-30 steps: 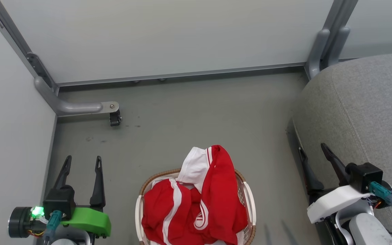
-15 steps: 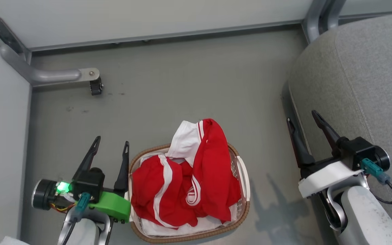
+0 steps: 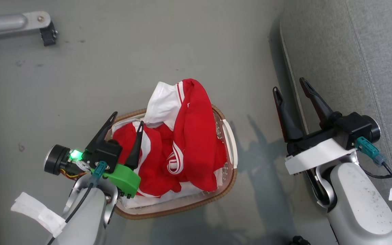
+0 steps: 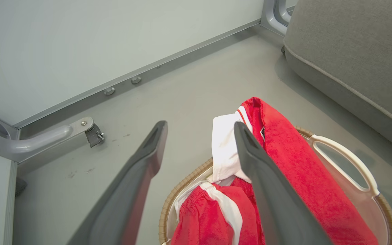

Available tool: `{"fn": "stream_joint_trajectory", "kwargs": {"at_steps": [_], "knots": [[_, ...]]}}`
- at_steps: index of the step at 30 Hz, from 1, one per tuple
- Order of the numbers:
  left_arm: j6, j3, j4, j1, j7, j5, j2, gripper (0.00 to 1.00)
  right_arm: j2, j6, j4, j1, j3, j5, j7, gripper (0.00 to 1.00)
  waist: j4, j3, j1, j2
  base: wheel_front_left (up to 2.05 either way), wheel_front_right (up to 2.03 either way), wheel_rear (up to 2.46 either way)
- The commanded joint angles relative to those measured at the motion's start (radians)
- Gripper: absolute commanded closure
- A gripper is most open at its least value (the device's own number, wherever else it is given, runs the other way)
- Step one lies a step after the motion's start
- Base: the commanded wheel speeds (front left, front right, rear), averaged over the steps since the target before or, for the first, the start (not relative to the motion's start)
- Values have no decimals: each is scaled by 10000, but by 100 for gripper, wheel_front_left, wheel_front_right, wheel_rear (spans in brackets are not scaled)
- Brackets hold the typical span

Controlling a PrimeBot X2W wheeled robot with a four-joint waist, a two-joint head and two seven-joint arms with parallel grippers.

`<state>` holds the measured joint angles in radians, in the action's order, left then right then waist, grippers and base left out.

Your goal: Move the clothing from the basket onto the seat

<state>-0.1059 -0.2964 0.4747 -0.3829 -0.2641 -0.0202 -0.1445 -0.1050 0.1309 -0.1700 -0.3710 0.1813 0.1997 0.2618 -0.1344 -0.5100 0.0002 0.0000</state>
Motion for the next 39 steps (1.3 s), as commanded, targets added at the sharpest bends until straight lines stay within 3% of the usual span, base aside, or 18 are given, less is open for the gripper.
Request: {"fn": "stream_joint_trajectory", "kwargs": {"at_steps": [1,17,29,39], "knots": [[-10,-4,169,-357,-6,-24,-106,0,58,-3,83,-197,81,-34,45,0,-714,-1325,-2,0,0,0,0],[-217,-437,3200,-1916,-4,514,1,0,358,-3,96,-540,368,205,45,0,-1046,-3141,-2,0,0,0,0],[744,-868,5225,-2859,-6,-138,-184,0,475,-3,32,-597,534,360,45,0,-1099,-3672,-2,0,0,0,0],[643,-1648,7323,-4010,286,-717,-105,0,526,-3,-35,-534,806,506,45,0,-1230,-3789,-2,0,0,0,0]]}}
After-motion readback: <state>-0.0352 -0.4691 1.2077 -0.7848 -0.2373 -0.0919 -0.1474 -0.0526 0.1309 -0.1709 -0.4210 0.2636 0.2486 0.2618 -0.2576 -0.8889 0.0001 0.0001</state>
